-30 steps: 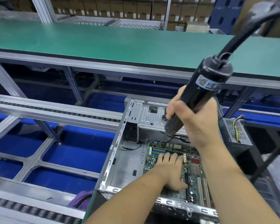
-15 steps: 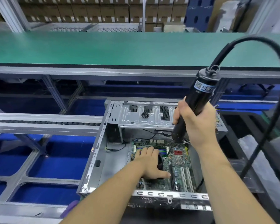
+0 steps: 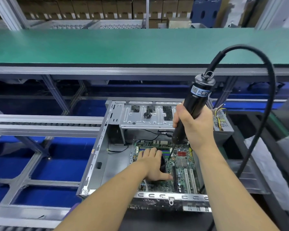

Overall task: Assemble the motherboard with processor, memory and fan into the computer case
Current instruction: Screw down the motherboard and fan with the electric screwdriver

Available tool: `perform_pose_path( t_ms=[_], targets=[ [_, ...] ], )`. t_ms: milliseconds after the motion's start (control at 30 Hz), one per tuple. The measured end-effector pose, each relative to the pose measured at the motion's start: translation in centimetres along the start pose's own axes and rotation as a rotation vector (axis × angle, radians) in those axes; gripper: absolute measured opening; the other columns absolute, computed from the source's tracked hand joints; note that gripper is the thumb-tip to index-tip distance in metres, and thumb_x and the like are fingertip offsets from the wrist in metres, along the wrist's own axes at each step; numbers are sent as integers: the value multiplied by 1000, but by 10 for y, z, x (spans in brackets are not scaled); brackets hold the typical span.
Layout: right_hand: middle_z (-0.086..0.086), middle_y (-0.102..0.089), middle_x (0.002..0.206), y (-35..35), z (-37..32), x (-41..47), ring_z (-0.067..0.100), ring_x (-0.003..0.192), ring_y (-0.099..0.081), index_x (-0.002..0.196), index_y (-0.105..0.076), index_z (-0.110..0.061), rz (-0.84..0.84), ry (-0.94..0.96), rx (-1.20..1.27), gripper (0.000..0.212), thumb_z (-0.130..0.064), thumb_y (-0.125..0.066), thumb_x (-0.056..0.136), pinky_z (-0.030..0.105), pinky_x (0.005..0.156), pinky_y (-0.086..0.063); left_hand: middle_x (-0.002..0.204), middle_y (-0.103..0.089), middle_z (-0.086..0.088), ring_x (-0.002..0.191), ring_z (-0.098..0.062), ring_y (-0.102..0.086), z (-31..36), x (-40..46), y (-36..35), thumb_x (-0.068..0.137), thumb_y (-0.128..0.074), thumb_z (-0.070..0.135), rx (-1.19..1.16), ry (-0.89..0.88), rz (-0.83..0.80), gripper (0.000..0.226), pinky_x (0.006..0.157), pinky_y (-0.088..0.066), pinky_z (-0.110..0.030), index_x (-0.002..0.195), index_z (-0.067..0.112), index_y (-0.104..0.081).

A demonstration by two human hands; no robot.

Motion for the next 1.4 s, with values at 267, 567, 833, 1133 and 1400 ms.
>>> perform_pose_path(
  t_ms=[267, 567, 833, 1133, 1400],
  targets=[
    [12, -60, 61, -3, -3, -1, 20, 54, -57, 75, -54, 9, -15, 7, 24, 59, -49, -69, 72, 30, 58, -51, 160, -11, -7, 146, -34, -12, -1, 2, -1, 76, -47, 86, 19, 3, -18, 111, 119, -12, -54, 154, 16, -12],
    [18, -57, 64, -6, -2, -2, 24, 54, -55, 77, -53, 1, -89, -10, 80, 50, -46, -69, 71, 32, 57, -50, 159, -13, -7, 145, -34, -13, -1, 1, 0, 77, -46, 85, 27, -8, -19, 109, 118, -12, -54, 154, 17, -11],
    [10, -59, 59, -24, -2, -5, 21, 54, -58, 72, -56, 0, -283, 7, -36, 45, -42, -69, 68, 36, 57, -52, 158, -13, -8, 144, -33, -13, 0, -2, -1, 77, -48, 83, 10, -16, 7, 108, 118, -12, -52, 153, 15, -12],
    [27, -55, 66, -26, 2, -6, 37, 59, -56, 74, -53, 6, -284, 21, -63, 55, -46, -70, 70, 53, 61, -52, 155, -16, -10, 142, -34, -16, 0, -1, -3, 77, -47, 84, 29, -9, 27, 107, 117, -15, -51, 152, 14, -15],
    [5, -58, 58, -9, 7, 7, 17, 50, -55, 79, -55, -9, -129, -3, 51, 38, -43, -69, 75, 34, 54, -51, 162, -5, -9, 147, -35, -7, 1, 4, -3, 75, -41, 89, 53, 26, -49, 113, 119, -11, -53, 156, 18, -5]
  ],
)
Point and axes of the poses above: each hand's wrist, its own x-axis towards the middle knuckle, its own y-axis out of the back of the hand, z = x × y, the point moved 2 cm from there along x, towards the middle knuckle
